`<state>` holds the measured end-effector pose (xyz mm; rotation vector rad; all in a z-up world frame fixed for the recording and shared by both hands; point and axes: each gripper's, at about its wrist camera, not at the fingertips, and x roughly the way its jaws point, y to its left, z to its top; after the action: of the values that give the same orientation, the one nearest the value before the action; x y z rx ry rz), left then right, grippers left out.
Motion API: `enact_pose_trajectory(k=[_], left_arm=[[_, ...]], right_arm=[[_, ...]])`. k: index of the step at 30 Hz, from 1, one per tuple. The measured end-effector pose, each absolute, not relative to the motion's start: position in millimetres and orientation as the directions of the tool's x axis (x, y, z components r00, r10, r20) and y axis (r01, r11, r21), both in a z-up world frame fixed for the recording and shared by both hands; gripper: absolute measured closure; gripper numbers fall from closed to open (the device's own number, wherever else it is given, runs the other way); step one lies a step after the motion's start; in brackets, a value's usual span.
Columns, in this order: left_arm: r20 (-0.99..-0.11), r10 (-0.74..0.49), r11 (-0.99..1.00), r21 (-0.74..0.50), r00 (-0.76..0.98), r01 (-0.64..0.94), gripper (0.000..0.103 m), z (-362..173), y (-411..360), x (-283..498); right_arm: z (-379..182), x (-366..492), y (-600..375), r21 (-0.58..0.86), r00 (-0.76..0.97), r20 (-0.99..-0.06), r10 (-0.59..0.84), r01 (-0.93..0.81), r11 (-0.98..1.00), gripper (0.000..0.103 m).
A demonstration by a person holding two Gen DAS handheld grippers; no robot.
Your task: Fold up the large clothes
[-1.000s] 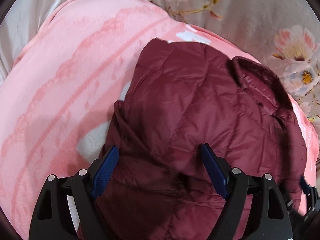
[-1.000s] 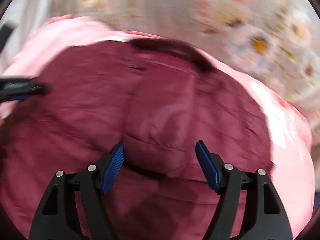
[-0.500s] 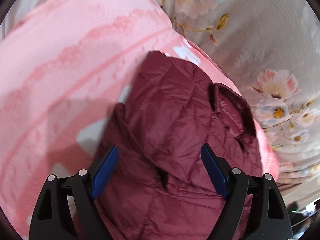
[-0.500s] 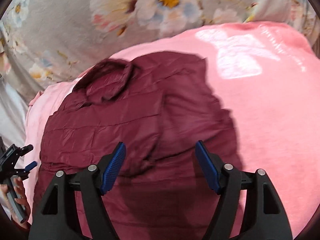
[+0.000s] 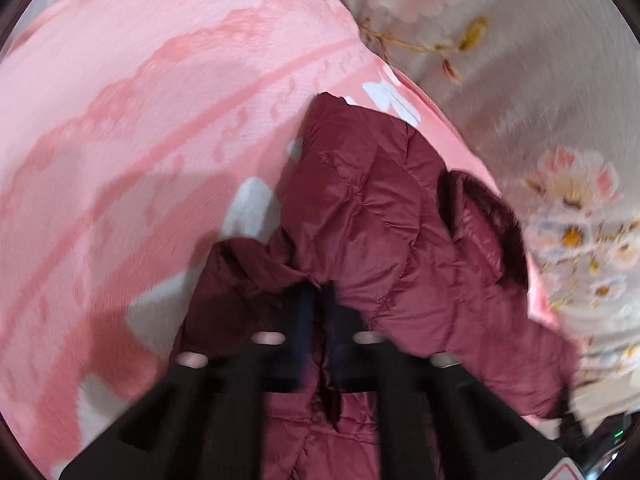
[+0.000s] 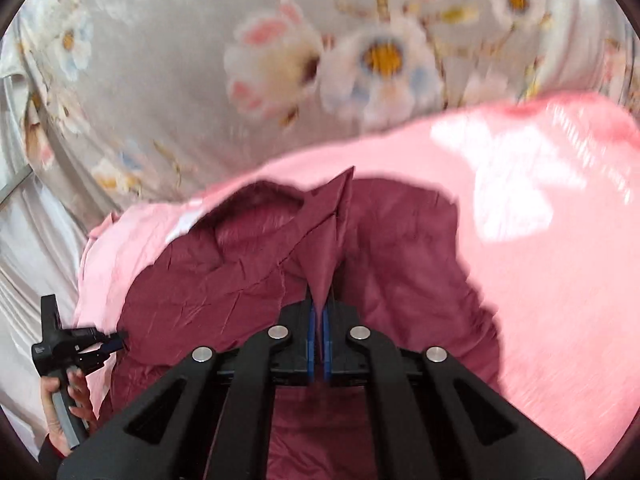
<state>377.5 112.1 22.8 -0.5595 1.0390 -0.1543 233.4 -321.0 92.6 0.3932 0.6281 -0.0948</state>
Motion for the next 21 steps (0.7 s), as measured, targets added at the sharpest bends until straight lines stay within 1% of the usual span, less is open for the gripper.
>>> enact_pose_trajectory(k=[2,4,6,7,11,15,16,18,21], left_arm=[[-0.774,-0.332,0.877,-0.464,0.539,-0.126,0.103,25.8,110.2,372.9],[-0.785,-0.286,0.904,-0.411,0.549,-0.116,0.103,24.5,108.0,368.4],[-0.799,-0.245,0.928,-0.357,0.549,-0.105,0.103,19.7,105.2,365.6],[-0.809,-0.221,0.941,-0.324,0.545,-0.098,0.103,14.9,104.1,365.0],[-0.814,-0.197,0.957,-0.281,0.547,-0.074,0.101,3.9,103.7,364.5],[-0.818,-0.134,0.978,-0.200,0.559,-0.057,0.100,7.1,93.5,363.1],[-0.820,-0.111,0.984,-0.169,0.562,-0.053,0.099,10.9,91.6,360.1],[-0.813,-0.072,0.993,-0.114,0.578,-0.037,0.093,22.5,90.7,351.1],[-0.783,-0.019,1.000,-0.030,0.622,-0.006,0.093,48.1,87.9,336.5]], right_arm=[[75.6,239.0,-322.0,0.285,0.769,-0.639,0.006,0.230,0.931,0.102],[44.6,247.7,-319.1,0.233,0.708,-0.706,-0.016,0.255,0.938,0.102],[12.8,250.5,-316.3,0.214,0.651,-0.759,-0.013,0.269,0.939,0.102],[2.8,251.0,-314.0,0.206,0.637,-0.771,-0.014,0.270,0.941,0.102],[-10.5,246.3,-308.1,0.171,0.638,-0.769,-0.039,0.264,0.949,0.102],[-8.3,244.8,-303.9,0.118,0.626,-0.777,-0.071,0.255,0.960,0.101],[-5.1,241.4,-305.0,0.112,0.626,-0.776,-0.078,0.259,0.959,0.099],[7.7,228.2,-311.3,0.095,0.645,-0.756,-0.113,0.279,0.956,0.096],[34.7,212.6,-316.1,0.082,0.698,-0.699,-0.157,0.296,0.952,0.090]])
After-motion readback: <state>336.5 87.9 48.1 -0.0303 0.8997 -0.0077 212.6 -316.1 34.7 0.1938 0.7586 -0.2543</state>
